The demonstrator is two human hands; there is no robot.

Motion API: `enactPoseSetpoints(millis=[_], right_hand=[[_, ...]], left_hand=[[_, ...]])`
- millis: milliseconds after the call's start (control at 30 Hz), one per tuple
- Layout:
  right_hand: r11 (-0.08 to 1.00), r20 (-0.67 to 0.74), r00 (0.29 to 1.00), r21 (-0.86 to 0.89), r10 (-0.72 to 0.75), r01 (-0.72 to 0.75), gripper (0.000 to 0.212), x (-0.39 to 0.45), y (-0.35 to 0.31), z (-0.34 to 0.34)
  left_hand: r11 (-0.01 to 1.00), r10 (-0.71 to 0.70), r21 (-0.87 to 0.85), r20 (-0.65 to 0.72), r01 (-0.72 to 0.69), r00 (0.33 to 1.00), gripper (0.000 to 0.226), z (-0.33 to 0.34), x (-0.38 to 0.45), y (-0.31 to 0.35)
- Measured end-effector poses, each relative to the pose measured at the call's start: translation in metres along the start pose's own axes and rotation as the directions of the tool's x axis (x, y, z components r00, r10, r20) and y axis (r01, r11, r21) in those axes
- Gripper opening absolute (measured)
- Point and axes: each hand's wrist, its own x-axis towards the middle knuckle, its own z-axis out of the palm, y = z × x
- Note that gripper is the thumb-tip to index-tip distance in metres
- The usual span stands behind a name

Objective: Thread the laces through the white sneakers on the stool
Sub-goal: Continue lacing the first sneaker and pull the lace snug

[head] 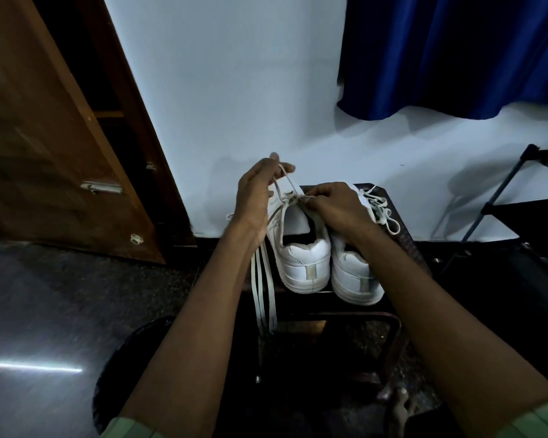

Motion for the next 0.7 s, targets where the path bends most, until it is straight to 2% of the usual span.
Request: enactPoseSetpoints(millis=[33, 67, 100, 167, 233, 333, 433, 533, 600, 700], right_hand=[[1.0, -0.006, 1.0, -0.014, -0.008, 0.008, 0.013, 0.0, -0.001, 0.001], [1.0, -0.011, 1.0, -0.025, -0.016, 0.016, 0.013, 0.0, -0.001, 0.001], [0.999, -0.015, 0.999, -0.04, -0.029, 0.028, 0.013, 0.0, -0.002, 0.002], [0.991, -0.027, 0.997, -0.115, -0.074, 0.07, 0.014, -0.001, -0.004, 0.002], [0.97, -0.044, 0.991, -0.215, -0.129, 0.116, 0.018, -0.001, -0.004, 0.003], [0.938, -0.087, 0.983, -0.321, -0.165, 0.129, 0.024, -0.002, -0.006, 0.002], [0.893, -0.155, 0.968, -0.435, -0.198, 0.113, 0.021, -0.005, -0.011, -0.001], [0.815, -0.177, 0.95, -0.568, -0.258, 0.115, 0.022, -0.005, -0.016, -0.004], [0.796, -0.177, 0.946, -0.594, -0.271, 0.117, 0.028, -0.002, -0.015, -0.004], [0.902, -0.175, 0.955, -0.404, -0.24, 0.153, 0.026, 0.0, -0.013, -0.003]], left_hand=[[1.0, 0.005, -0.025, -0.013, -0.006, 1.0, 0.031, -0.001, -0.001, 0.0], [0.999, 0.031, 0.034, -0.023, -0.03, 0.999, 0.034, -0.003, 0.0, -0.002], [0.978, 0.092, 0.19, -0.027, -0.085, 0.995, 0.037, -0.005, 0.002, -0.006], [0.797, 0.212, 0.574, 0.025, -0.187, 0.977, 0.035, -0.009, 0.006, -0.016], [0.647, 0.215, 0.727, 0.114, -0.229, 0.97, 0.029, -0.007, 0.005, -0.021], [0.449, 0.185, 0.841, 0.242, -0.301, 0.952, 0.042, -0.002, 0.002, -0.026], [0.268, 0.188, 0.909, 0.277, -0.32, 0.942, 0.032, -0.004, 0.002, -0.027], [0.209, 0.231, 0.928, 0.26, -0.309, 0.937, 0.022, -0.006, 0.001, -0.025], [0.199, 0.291, 0.928, 0.251, -0.315, 0.923, 0.016, -0.006, 0.001, -0.026], [0.177, 0.319, 0.936, 0.236, -0.303, 0.918, 0.012, -0.006, 0.001, -0.027]])
